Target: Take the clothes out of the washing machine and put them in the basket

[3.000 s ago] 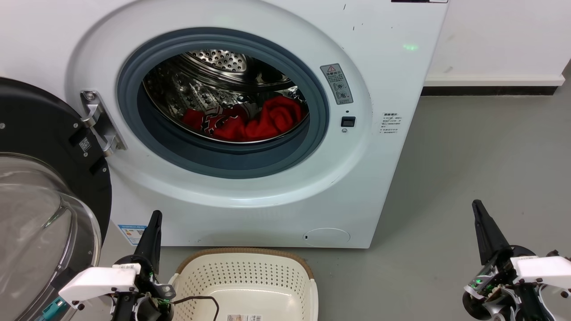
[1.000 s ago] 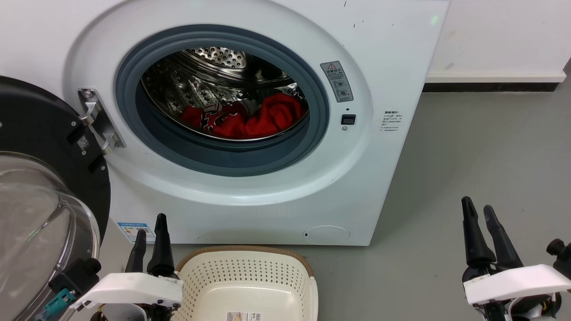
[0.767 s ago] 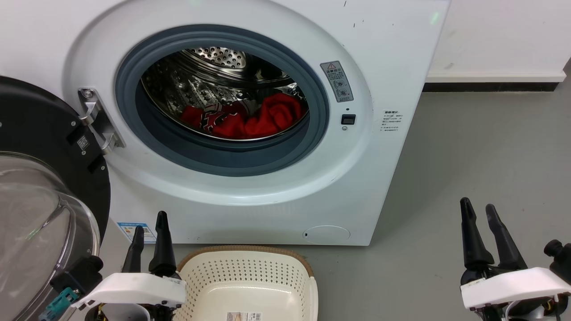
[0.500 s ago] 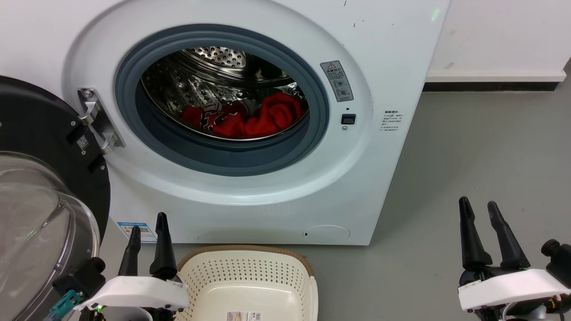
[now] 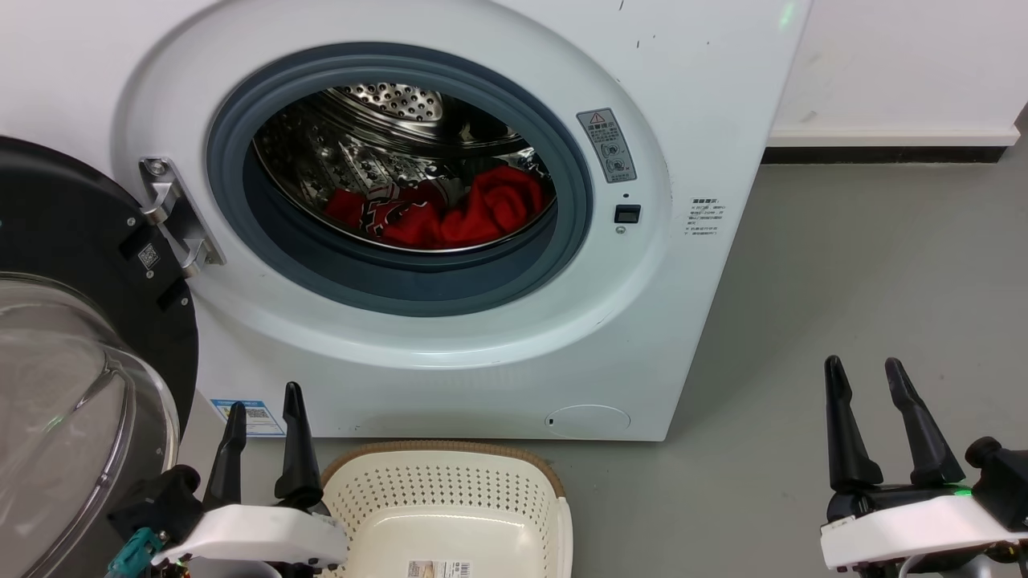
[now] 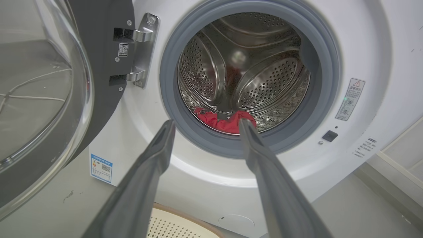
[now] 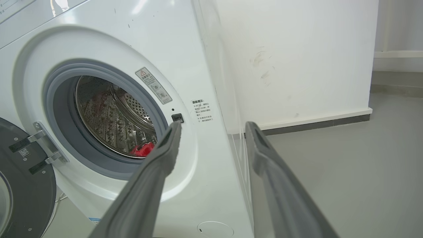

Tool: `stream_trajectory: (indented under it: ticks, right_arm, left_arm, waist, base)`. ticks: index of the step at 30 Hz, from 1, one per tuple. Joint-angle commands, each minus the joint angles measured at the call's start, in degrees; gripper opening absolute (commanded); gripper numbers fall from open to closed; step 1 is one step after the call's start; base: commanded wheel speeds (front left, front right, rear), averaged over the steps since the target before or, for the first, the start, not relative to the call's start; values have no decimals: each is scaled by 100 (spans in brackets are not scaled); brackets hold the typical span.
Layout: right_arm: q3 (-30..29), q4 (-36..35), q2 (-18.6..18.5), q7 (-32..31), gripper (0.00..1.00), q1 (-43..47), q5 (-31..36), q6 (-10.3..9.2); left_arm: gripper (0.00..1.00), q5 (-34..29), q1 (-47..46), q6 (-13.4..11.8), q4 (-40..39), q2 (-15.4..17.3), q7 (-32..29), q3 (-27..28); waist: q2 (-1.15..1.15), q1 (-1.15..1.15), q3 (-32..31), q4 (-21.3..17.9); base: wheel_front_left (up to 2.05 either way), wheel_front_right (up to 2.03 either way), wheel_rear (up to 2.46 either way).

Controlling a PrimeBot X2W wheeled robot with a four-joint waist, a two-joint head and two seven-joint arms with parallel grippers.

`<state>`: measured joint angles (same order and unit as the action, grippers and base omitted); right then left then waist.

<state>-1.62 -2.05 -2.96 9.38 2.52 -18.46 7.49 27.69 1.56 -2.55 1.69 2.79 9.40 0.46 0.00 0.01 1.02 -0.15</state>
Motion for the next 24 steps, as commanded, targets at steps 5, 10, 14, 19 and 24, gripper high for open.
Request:
stream_trajectory:
  ticks: [5, 10, 14, 19, 24]
  right_arm:
    - [23, -155, 9, 119, 100, 84, 408, 0]
    - [33, -209, 10, 190, 100, 115, 678, 0]
    - [49, -254, 10, 238, 100, 159, 888, 0]
    - [59, -297, 11, 301, 100, 203, 1117, -1]
    - [44, -307, 12, 360, 100, 245, 1368, -1]
  left_arm:
    - [100, -407, 49, -35, -113, 12, 120, -28]
    - [100, -643, 92, -41, -139, 12, 186, -44]
    - [100, -818, 122, -44, -151, 12, 236, -45]
    - [100, -1028, 140, -46, -142, 12, 298, -55]
    - [100, -1230, 175, -75, -140, 13, 361, -81]
  waist:
    - [0, -1, -4, -2]
    - [0, -1, -6, -5]
    - [0, -1, -9, -9]
    - [0, -1, -10, -9]
    - [0, -1, -21, -4]
  base:
    - [0, 0, 0]
    - [0, 0, 0]
    - [0, 0, 0]
    - [0, 0, 0]
    - [0, 0, 0]
